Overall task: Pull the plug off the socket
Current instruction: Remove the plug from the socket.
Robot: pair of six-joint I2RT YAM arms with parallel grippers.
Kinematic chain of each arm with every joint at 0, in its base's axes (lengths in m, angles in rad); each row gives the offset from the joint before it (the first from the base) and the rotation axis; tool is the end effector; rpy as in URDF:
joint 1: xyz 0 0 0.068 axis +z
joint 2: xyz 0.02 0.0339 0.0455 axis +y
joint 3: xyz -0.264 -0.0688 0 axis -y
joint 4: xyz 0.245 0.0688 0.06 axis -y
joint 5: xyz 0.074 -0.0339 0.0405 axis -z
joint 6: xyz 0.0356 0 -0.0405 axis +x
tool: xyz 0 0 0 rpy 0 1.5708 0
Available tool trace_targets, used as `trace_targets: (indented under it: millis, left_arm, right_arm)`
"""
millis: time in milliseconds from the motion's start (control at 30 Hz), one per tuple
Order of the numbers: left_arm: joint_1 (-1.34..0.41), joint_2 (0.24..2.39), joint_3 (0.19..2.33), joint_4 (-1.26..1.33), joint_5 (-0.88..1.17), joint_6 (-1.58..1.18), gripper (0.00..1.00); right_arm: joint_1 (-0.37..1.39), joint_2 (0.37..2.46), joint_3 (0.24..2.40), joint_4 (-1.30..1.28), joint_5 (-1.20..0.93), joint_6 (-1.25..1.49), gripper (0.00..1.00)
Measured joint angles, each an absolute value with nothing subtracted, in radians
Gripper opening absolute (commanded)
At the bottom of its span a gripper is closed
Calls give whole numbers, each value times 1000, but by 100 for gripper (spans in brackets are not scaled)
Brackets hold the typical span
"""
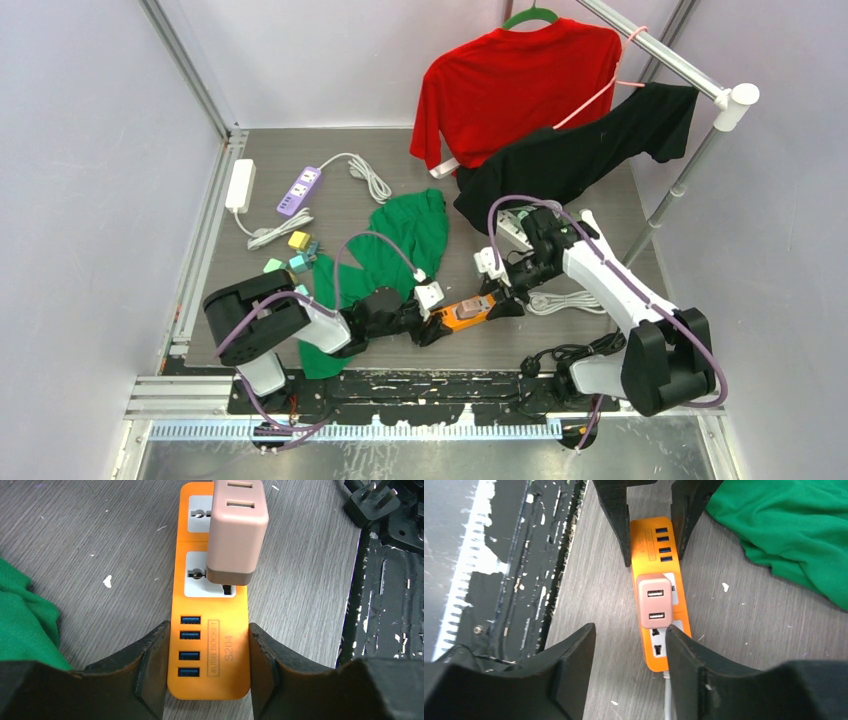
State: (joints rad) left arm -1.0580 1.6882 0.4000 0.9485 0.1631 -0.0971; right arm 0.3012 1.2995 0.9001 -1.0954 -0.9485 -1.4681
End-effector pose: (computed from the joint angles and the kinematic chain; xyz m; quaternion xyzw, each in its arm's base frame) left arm 0.1322 -0.2466 0.1208 0.4178 0.6999 -0.3699 0.4458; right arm 0.1877 0.0886 0.2334 -0.6988 0.5498 0.3622 0.2796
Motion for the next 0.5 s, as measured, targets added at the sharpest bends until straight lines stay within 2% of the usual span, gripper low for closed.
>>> trace_targets:
  millis: [133, 267, 333, 500]
  left_arm:
    - [-1058, 1688, 405, 940, 175, -98, 0]
    - [-1057, 1688, 410, 934, 183, -99, 0]
    - [-1056, 1688, 412, 930, 186, -102, 0]
    - [-1055, 1690, 419, 922, 187, -102, 0]
  right_arm:
    - [331, 1256, 825, -941, -927, -1331, 71]
    - [397, 1259, 777, -791, -867, -1215, 66]
    - [424, 1271, 769, -738, -838, -1175, 58]
    - [457, 1308, 769, -691, -794, -1159, 21]
